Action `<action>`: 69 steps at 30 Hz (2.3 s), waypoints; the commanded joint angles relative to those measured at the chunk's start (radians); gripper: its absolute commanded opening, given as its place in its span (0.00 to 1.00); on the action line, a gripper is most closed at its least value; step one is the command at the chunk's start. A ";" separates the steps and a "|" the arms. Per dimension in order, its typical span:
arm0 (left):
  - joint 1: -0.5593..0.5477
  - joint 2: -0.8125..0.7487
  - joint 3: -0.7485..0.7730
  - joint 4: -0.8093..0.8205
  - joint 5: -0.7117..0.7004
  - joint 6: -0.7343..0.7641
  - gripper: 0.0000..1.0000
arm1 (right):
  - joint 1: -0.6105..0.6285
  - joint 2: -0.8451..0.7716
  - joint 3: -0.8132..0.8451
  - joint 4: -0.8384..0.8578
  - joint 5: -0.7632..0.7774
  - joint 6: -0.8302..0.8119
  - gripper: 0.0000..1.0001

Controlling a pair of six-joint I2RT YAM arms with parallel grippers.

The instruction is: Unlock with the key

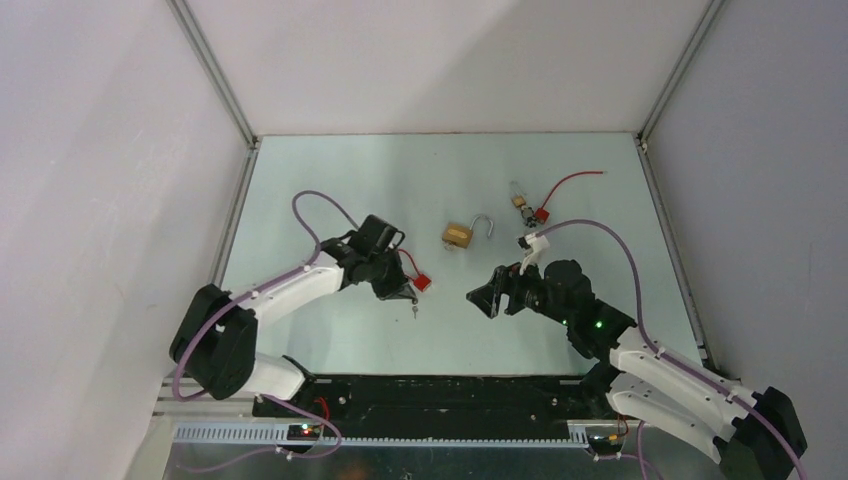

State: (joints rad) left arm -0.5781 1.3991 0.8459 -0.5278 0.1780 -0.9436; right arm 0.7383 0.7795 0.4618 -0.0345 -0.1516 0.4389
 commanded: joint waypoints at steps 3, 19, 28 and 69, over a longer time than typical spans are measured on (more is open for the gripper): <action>-0.119 -0.044 0.092 0.063 -0.088 -0.169 0.00 | 0.006 0.033 -0.106 0.383 -0.079 0.104 0.77; -0.250 -0.060 0.175 0.075 -0.168 -0.274 0.00 | 0.012 0.197 -0.142 0.629 -0.109 0.142 0.44; -0.266 -0.071 0.193 0.078 -0.175 -0.269 0.00 | 0.014 0.274 -0.136 0.695 -0.128 0.185 0.37; -0.305 -0.282 0.191 0.128 -0.404 -0.060 0.76 | -0.035 0.267 -0.142 0.863 -0.233 0.227 0.00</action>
State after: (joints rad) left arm -0.8825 1.1843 1.0100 -0.4641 -0.1589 -1.1118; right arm 0.7166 1.0855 0.3218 0.7498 -0.3557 0.6769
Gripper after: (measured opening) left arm 0.765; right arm 0.009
